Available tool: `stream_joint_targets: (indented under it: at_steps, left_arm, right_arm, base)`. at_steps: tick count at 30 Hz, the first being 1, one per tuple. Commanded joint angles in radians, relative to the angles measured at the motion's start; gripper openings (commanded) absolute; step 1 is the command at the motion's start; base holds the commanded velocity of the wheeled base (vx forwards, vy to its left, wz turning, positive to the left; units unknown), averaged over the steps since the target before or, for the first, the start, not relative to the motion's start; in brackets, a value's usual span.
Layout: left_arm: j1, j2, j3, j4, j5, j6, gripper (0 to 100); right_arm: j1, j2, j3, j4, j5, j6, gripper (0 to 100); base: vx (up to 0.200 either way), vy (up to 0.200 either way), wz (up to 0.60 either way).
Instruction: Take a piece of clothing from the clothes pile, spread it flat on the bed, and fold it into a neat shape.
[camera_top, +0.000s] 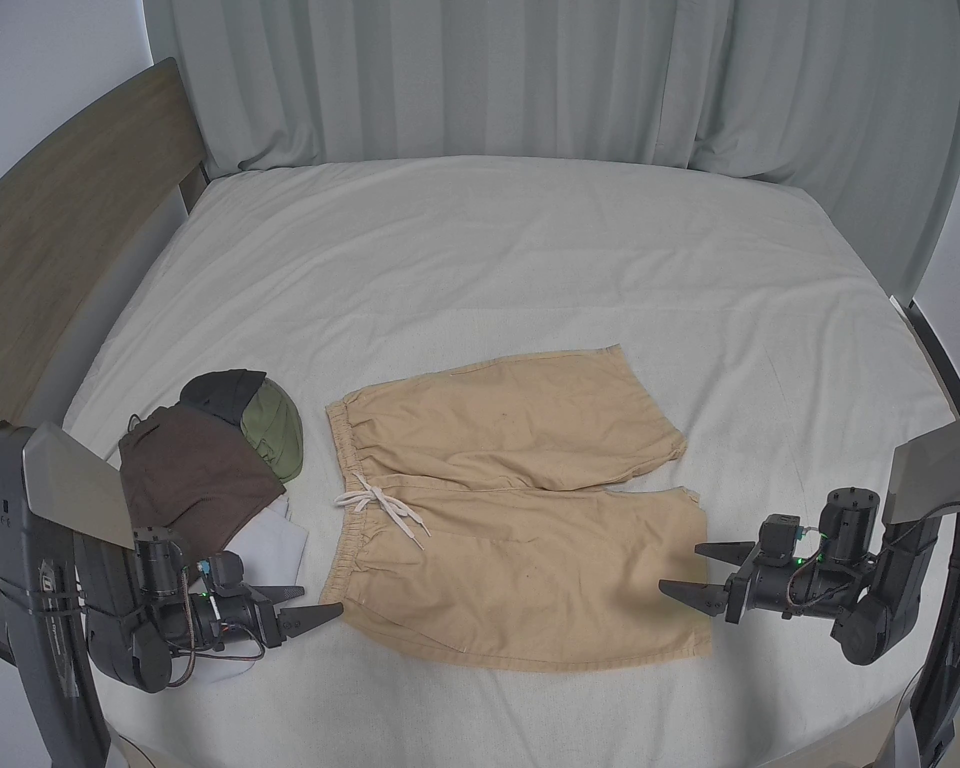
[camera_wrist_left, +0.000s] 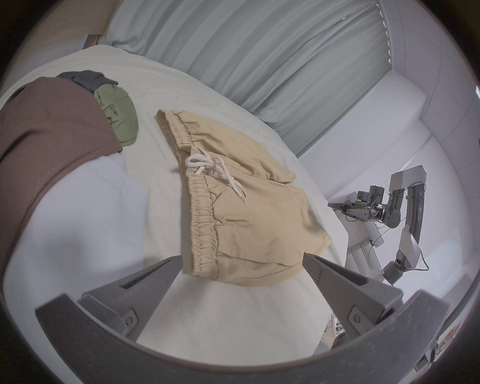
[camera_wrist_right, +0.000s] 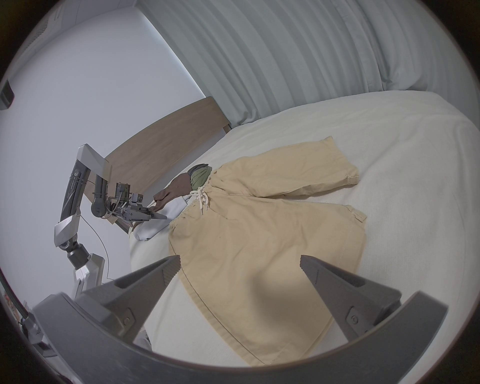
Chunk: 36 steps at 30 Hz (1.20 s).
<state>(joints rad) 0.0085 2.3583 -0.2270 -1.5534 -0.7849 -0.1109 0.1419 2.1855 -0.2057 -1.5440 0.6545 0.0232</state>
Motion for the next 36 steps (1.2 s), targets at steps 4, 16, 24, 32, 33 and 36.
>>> stream_joint_targets:
  at_steps: [4,16,24,32,33,36]
  left_arm:
    - [-0.005,0.05,-0.012,-0.002,0.018,-0.07,100]
    - [-0.032,0.124,-0.071,-0.002,0.096,-0.165,100]
    - [-0.076,0.127,-0.107,-0.002,0.125,-0.248,100]
    - [-0.091,0.125,-0.124,-0.002,0.145,-0.276,100]
    - [-0.091,0.125,-0.126,-0.002,0.145,-0.277,100]
    - [-0.101,0.127,-0.126,-0.002,0.145,-0.277,100]
  right_arm:
    - [0.001,0.002,-0.009,-0.001,0.001,0.0,100]
    - [-0.002,0.0,-0.009,-0.001,0.001,0.0,100]
    - [-0.004,0.002,-0.009,-0.001,0.002,0.0,100]
    - [-0.004,0.002,-0.009,-0.001,0.002,0.0,100]
    - [-0.004,0.002,-0.009,-0.001,0.002,0.0,100]
    - [-0.004,0.003,-0.009,-0.001,0.002,-0.002,100]
  base:
    - [0.0,0.0,0.0]
    - [0.0,0.0,0.0]
    - [0.0,0.0,0.0]
    - [0.0,0.0,0.0]
    - [0.0,0.0,0.0]
    - [0.0,0.0,0.0]
